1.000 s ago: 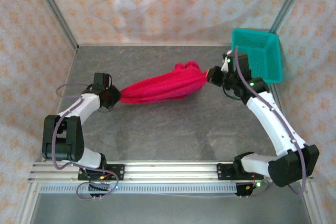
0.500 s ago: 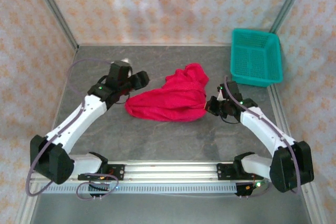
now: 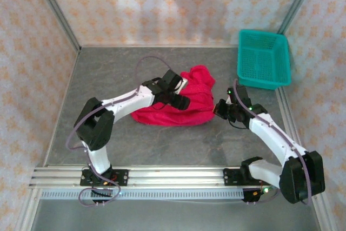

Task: Fold the inside-out t-shirt

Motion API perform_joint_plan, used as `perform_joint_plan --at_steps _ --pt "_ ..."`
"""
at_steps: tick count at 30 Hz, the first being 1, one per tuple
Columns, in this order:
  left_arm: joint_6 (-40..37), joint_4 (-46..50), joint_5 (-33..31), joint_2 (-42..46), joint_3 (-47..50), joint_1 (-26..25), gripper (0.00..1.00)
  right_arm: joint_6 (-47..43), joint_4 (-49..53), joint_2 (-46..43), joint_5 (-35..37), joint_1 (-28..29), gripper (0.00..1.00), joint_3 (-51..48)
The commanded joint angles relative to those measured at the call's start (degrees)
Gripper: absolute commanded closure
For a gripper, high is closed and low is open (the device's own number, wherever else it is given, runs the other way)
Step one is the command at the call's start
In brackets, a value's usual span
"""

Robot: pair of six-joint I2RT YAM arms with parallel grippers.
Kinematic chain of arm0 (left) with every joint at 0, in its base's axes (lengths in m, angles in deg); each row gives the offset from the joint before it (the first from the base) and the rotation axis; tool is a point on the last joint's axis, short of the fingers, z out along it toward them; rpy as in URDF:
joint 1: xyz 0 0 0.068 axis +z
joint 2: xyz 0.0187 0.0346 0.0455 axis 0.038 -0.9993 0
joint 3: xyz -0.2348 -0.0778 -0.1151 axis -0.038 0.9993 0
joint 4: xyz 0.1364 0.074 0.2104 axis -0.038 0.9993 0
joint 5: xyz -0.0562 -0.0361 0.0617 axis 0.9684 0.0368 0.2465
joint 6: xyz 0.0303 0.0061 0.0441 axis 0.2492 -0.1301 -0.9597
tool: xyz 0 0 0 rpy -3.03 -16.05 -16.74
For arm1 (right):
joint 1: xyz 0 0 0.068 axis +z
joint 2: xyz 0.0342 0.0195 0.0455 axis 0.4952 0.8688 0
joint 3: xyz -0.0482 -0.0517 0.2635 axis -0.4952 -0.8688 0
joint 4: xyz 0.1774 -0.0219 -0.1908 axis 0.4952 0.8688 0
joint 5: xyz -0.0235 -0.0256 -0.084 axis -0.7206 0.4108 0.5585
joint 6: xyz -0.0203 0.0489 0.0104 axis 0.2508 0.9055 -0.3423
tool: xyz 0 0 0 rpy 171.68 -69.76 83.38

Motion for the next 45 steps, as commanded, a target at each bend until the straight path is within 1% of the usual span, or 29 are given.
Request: perform_joint_plan --at_steps 1,5,7,8,9,11,14,17,19,22,24,27,28,30,32,34,38,39,41,43,44,45 --pt "-6.3 0.4 2.0 -0.8 -2.3 -0.8 0.14 0.5 0.4 -0.9 1.7 -0.3 1.0 -0.1" --pt "-7.4 -1.0 4.4 -2.8 -2.9 -2.6 0.09 1.1 -0.5 -0.6 1.3 -0.3 1.0 -0.6" --pt "-7.5 -0.7 3.7 -4.7 -4.1 -3.3 0.09 1.1 -0.5 -0.5 1.2 -0.4 1.0 -0.5" --pt "-7.1 0.1 2.9 -6.5 -5.3 -3.3 0.12 1.0 -0.4 -0.6 1.3 -0.3 1.0 -0.4" --pt "-6.9 1.4 1.8 -8.4 -6.7 -3.3 0.18 1.0 -0.2 -0.7 1.3 -0.3 1.0 -0.3" --pt "-6.6 5.2 -0.4 -12.4 -11.3 -3.3 0.33 0.8 0.4 -0.9 1.5 -0.5 1.0 0.1" --pt "-5.7 6.5 -4.2 -15.6 -14.8 -3.3 0.51 0.5 1.4 -1.8 2.2 -0.4 1.0 0.6" --pt "-4.4 7.6 -9.0 -14.7 -16.9 -2.7 0.81 -0.1 2.3 -2.7 3.5 -0.5 1.0 0.5" --pt "-3.5 10.5 -12.6 -13.1 -20.1 -1.8 1.0 -0.5 2.8 -2.9 4.9 -0.6 1.0 0.4" --pt "-2.8 17.0 -16.4 -10.4 -27.6 0.5 1.0 -0.4 4.0 -2.3 9.3 -0.6 1.0 0.2" --pt "-1.8 21.4 -16.4 -8.9 -33.8 2.7 1.0 0.0 3.7 -1.4 12.8 -1.0 1.0 -0.2" --pt "1.6 26.7 -12.4 -6.9 -42.6 7.1 1.0 1.4 4.0 1.1 16.7 -2.6 1.0 0.1" --pt "3.1 27.6 -11.0 -6.0 -44.4 9.0 1.0 2.2 4.6 1.9 17.6 -3.5 1.0 0.4" --pt "5.8 28.2 -8.9 -3.1 -44.8 12.9 1.0 3.7 5.9 2.4 18.9 -5.3 1.0 0.7" --pt "7.5 28.0 -7.9 -0.8 -42.1 16.7 1.0 4.6 6.8 1.7 20.2 -6.9 1.0 0.3" --pt "8.6 27.0 -7.1 1.5 -36.9 20.5 1.0 5.1 7.6 0.1 21.0 -8.8 1.0 -0.1" --pt "11.2 22.2 -3.8 5.3 -24.7 25.4 1.0 4.2 8.8 -2.1 21.4 -12.1 1.0 -0.3" --pt "12.1 20.3 -2.7 6.1 -21.4 25.8 1.0 3.7 9.0 -2.2 21.5 -12.2 1.0 -0.1" --pt "13.2 17.5 0.5 6.8 -17.2 25.7 1.0 2.5 8.5 -2.1 19.6 -12.2 1.0 0.5" --pt "14.8 14.3 3.9 6.8 -13.8 25.1 1.0 1.9 5.8 -1.7 13.6 -11.8 1.0 1.0" --pt "15.0 13.4 4.6 6.7 -12.8 24.5 1.0 1.9 4.0 -1.4 10.5 -11.2 1.0 1.1" --pt "15.0 12.8 4.5 6.5 -12.1 23.5 1.0 2.1 2.1 -1.1 7.9 -9.9 0.95 1.4"
